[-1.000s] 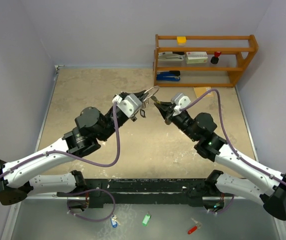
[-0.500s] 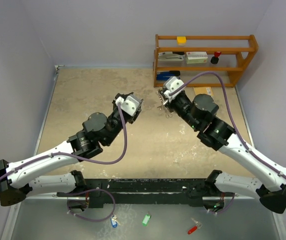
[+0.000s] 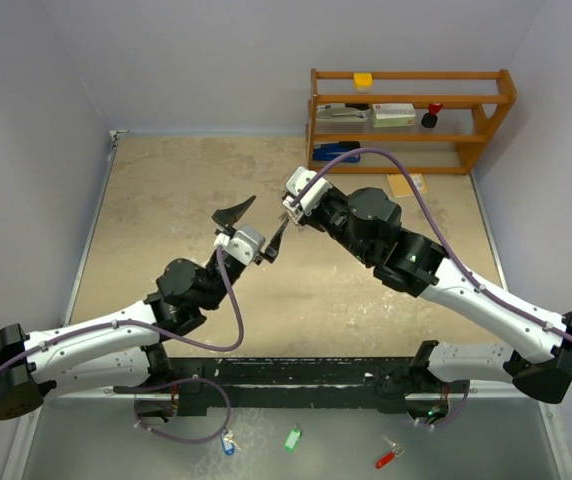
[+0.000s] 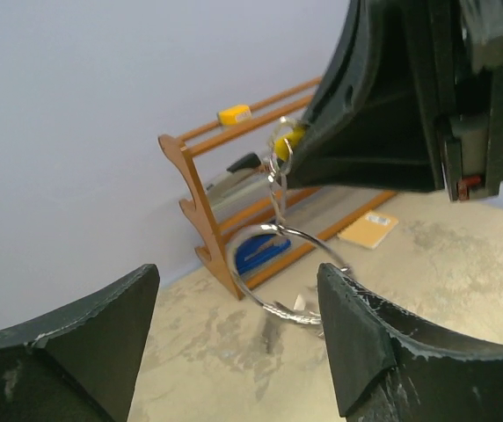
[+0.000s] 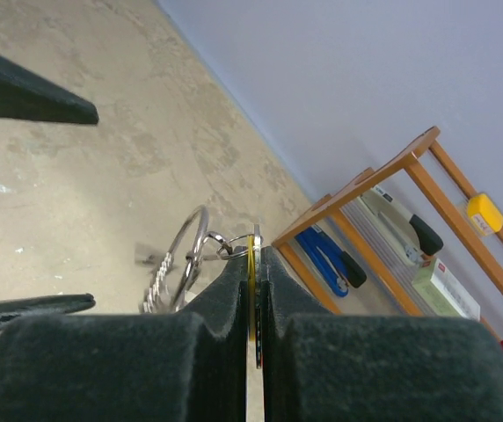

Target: Remove the keys from the keyring

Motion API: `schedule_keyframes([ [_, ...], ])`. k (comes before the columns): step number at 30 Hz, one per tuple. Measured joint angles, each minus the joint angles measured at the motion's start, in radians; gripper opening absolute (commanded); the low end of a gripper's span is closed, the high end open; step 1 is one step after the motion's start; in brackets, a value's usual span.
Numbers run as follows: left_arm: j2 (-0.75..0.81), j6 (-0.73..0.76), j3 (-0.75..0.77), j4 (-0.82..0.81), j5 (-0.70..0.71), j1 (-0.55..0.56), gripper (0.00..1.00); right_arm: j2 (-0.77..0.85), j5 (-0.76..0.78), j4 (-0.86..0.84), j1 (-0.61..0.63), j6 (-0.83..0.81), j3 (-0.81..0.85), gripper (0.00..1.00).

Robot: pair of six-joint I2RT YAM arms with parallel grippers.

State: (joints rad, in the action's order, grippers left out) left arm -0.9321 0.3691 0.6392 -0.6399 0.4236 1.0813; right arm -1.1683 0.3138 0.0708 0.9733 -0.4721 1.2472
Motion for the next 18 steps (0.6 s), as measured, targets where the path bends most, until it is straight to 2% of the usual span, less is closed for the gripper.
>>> schedule_keyframes([
  [10,-0.018,-0.006,-0.070,-0.299,0.031,0.000,0.74,-0.001,0.037,-0.014,0.010,-0.021,0.000,0.00],
  [18,-0.103,-0.005,-0.075,-0.367,-0.015,0.000,0.77,0.001,0.036,-0.023,0.027,-0.025,-0.006,0.00],
])
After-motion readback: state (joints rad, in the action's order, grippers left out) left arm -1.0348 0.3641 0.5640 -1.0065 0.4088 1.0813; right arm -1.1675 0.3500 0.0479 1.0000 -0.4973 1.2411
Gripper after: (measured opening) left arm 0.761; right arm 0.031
